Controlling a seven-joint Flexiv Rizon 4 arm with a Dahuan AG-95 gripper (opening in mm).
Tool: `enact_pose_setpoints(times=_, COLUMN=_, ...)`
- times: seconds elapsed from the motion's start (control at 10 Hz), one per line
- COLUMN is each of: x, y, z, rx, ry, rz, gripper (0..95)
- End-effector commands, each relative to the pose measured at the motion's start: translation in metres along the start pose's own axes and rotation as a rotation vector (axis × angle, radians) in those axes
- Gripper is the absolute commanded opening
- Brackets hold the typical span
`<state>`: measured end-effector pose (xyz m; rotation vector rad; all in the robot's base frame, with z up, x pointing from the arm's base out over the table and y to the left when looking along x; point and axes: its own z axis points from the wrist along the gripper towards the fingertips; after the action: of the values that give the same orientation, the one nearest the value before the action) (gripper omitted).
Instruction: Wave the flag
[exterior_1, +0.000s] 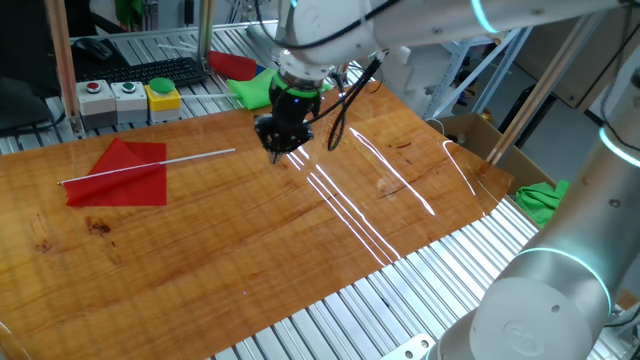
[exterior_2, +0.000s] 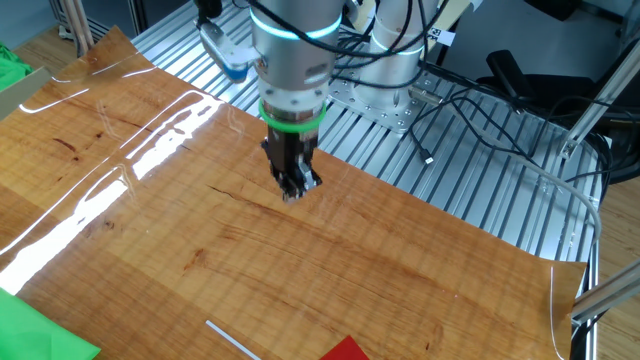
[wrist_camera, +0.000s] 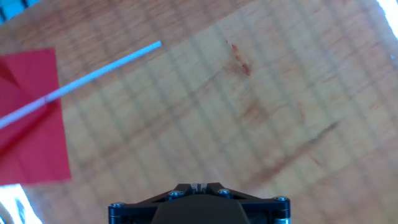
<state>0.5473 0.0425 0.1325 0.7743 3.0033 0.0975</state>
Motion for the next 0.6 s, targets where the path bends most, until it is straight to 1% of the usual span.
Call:
enact_pose_setpoints(times=0.1, x=-0.012, y=0.025, z=0.011, rx=0.005, ry=0.006, rz=0.056, gripper=0.0)
enact_pose_setpoints(times=0.3, x=-0.031, y=0.048, z=0.023, rx=0.01, ry=0.001, rz=0.115, gripper=0.0)
enact_pose_setpoints(times=0.5, x=-0.045, y=0.068, z=0.03, rx=0.019, ry=-0.005, rz=0.15, gripper=0.0)
enact_pose_setpoints(times=0.6, x=-0.05, y=0.075, z=0.033, rx=0.02, ry=-0.006, rz=0.161, gripper=0.0)
